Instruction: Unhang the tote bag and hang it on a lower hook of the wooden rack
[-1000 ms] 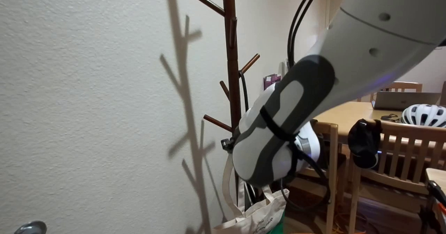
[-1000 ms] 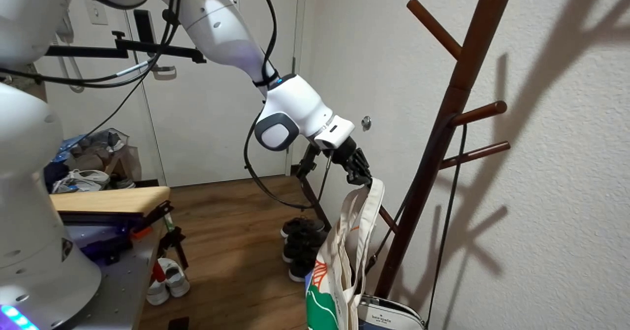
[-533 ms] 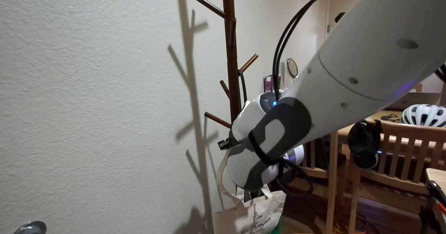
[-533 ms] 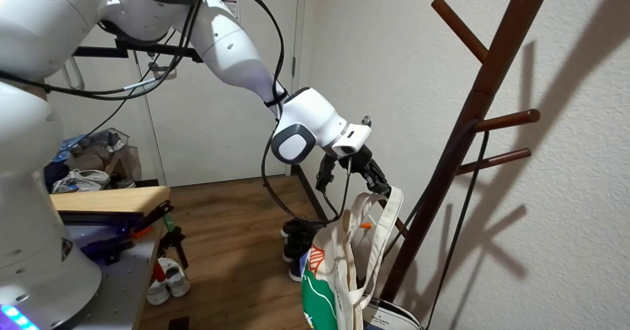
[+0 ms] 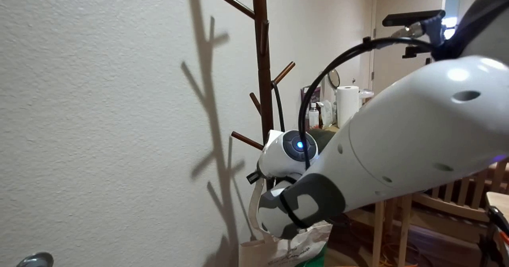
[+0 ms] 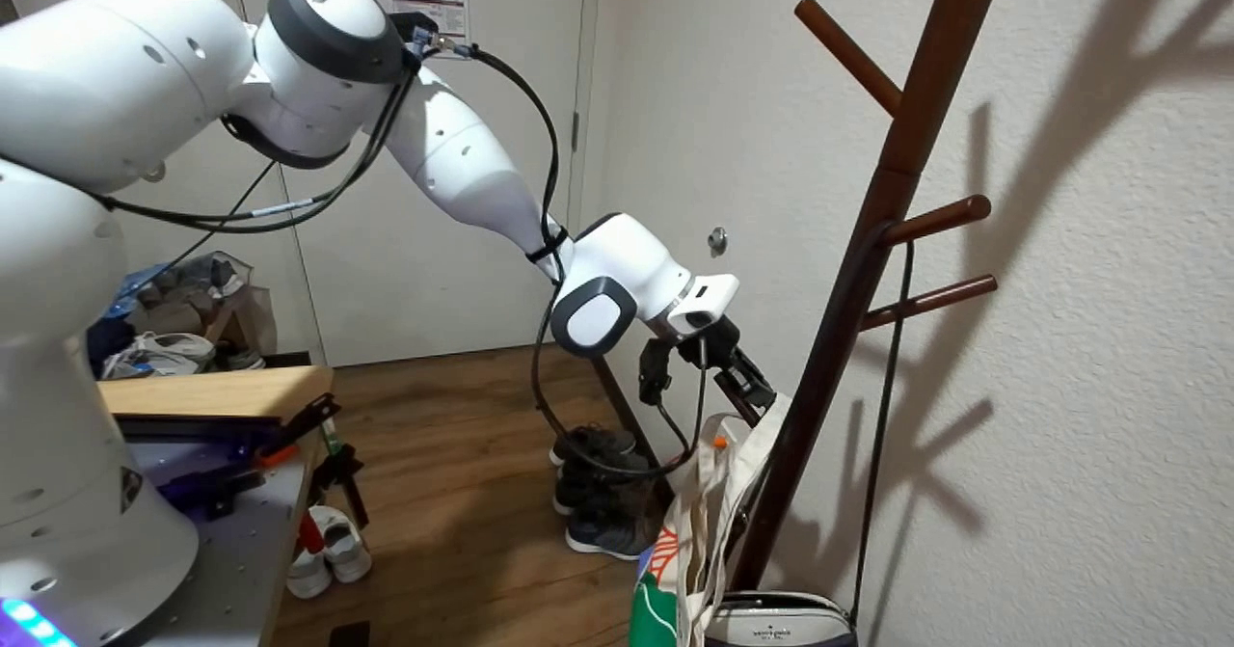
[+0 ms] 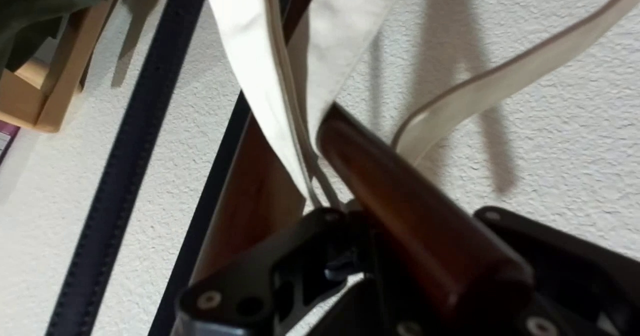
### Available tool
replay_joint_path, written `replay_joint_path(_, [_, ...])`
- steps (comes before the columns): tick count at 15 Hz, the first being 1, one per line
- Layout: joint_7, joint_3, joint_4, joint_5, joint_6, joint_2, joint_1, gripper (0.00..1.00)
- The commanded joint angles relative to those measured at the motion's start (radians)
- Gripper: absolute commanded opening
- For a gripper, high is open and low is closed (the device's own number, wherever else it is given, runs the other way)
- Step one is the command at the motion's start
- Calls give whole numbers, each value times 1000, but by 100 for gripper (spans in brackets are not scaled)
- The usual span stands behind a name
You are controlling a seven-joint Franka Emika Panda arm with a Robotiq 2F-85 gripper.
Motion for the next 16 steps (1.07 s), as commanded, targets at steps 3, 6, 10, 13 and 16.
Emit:
replay_joint_path(3, [-57, 48, 69, -38, 0, -19, -52, 42])
replay_joint_path(6, [-69, 140, 52, -258, 33, -129, -116, 62])
replay_joint_path(10, [-46, 176, -35, -522, 26, -222, -145, 89])
replay_joint_path(13, [-30, 181, -103, -673, 52, -286, -151, 100])
replay_joint_path(16, [-39, 180, -171, -768, 10, -365, -138, 100])
